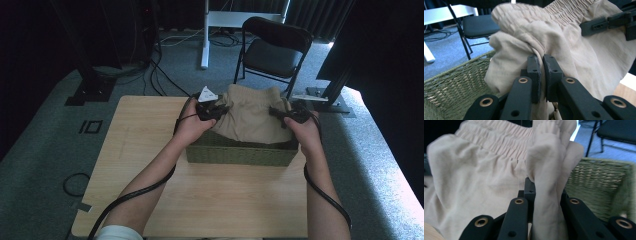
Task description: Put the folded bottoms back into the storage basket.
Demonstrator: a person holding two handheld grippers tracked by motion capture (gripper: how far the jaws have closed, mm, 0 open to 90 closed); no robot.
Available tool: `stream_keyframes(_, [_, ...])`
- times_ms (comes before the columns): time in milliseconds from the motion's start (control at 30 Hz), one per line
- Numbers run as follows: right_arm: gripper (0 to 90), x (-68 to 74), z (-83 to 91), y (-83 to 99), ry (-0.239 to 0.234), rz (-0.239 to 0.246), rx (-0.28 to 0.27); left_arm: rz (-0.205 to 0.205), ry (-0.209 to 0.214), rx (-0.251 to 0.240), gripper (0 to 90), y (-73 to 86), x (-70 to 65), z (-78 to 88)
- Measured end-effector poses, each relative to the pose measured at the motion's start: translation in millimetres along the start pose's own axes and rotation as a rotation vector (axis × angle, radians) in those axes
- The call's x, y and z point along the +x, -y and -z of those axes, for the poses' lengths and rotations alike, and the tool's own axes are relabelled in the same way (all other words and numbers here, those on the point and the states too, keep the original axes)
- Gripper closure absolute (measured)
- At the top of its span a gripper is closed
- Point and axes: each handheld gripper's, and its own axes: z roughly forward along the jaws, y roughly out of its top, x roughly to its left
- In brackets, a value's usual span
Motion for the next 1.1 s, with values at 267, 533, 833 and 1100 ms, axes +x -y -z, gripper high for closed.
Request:
stream_keyframes(267, [80.3,-14.1,-31.9,8.3,-0.021,-0.084,0.02,0.046,-0.013,0.063,88.6,13.7,18.8,-27.7])
stream_keyframes(533, [80.3,-26.4,-61.7,18.3,0.005,-0.106,0.067,0.067,-0.032,0.11,88.8,22.9,27.2,-46.5])
stream_keyframes(833, [80.2,-32.9,-83.6,25.7,0.043,-0.119,0.112,0.093,-0.058,0.15,88.9,34.0,33.4,-63.8])
stream_keyframes(1100, [80.3,-37.1,-102.9,36.1,0.08,-0.13,0.174,0.112,-0.068,0.202,88.9,46.8,36.3,-78.0])
